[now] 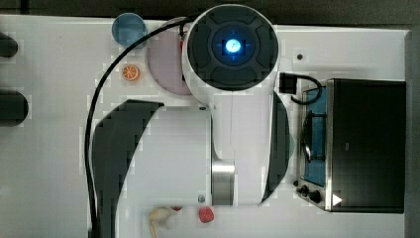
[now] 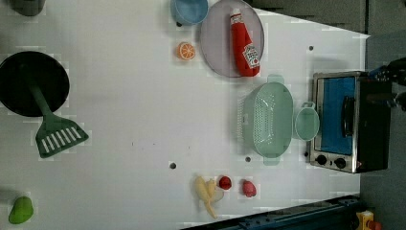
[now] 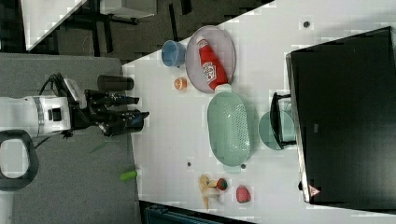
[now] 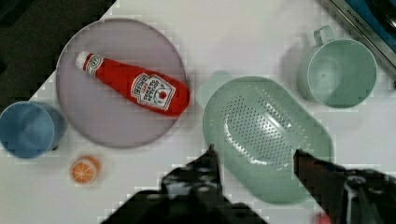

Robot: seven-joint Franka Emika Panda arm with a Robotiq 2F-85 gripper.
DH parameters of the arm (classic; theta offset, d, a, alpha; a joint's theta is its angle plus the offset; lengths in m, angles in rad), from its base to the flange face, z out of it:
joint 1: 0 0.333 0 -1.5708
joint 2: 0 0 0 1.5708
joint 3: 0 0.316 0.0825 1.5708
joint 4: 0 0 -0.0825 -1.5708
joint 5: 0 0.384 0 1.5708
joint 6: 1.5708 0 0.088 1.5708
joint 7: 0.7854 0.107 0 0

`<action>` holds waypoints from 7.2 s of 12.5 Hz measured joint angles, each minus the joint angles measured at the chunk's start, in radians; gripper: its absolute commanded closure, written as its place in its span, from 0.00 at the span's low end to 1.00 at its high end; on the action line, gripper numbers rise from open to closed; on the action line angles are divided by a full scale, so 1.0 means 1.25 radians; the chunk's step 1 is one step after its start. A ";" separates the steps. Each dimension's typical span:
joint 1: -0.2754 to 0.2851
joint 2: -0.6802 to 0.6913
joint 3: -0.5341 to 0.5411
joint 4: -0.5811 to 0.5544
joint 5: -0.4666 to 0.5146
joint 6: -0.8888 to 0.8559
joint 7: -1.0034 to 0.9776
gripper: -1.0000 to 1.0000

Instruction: Drag strainer right to left.

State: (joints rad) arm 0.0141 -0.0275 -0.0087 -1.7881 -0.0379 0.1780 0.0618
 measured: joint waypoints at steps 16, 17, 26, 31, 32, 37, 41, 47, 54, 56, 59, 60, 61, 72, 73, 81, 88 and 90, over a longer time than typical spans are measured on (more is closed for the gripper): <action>-0.033 -0.172 -0.008 -0.477 -0.008 0.249 0.099 0.00; -0.027 -0.139 -0.006 -0.505 -0.010 0.305 0.135 0.00; -0.015 0.124 0.002 -0.555 0.010 0.665 0.396 0.00; -0.018 0.301 0.002 -0.559 -0.010 0.758 0.493 0.00; -0.011 0.322 0.002 -0.560 -0.011 0.772 0.506 0.00; 0.021 0.305 0.016 -0.552 0.013 0.800 0.511 0.00; 0.072 0.305 0.032 -0.545 0.008 0.819 0.575 0.00; 0.146 0.334 0.071 -0.513 0.035 0.819 0.763 0.00; 0.275 0.387 0.078 -0.457 0.068 0.821 0.839 0.00; 0.297 0.415 0.088 -0.420 0.078 0.818 0.841 0.00; 0.331 0.428 0.085 -0.377 0.105 0.779 0.841 0.00; 0.342 0.428 0.081 -0.363 0.121 0.769 0.841 0.00; 0.355 0.431 0.077 -0.343 0.134 0.751 0.852 0.00; 0.470 0.529 0.093 -0.184 0.168 0.735 0.958 0.00; 0.484 0.536 0.091 -0.176 0.190 0.737 0.959 0.00; 0.520 0.558 0.082 -0.122 0.181 0.719 0.967 0.00; 0.554 0.337 -0.048 -0.149 0.144 0.428 0.704 0.00; 0.554 0.203 -0.140 -0.135 0.145 0.313 0.562 0.00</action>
State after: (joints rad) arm 0.7061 0.2262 -0.1836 -1.9570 0.1436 0.5688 0.7637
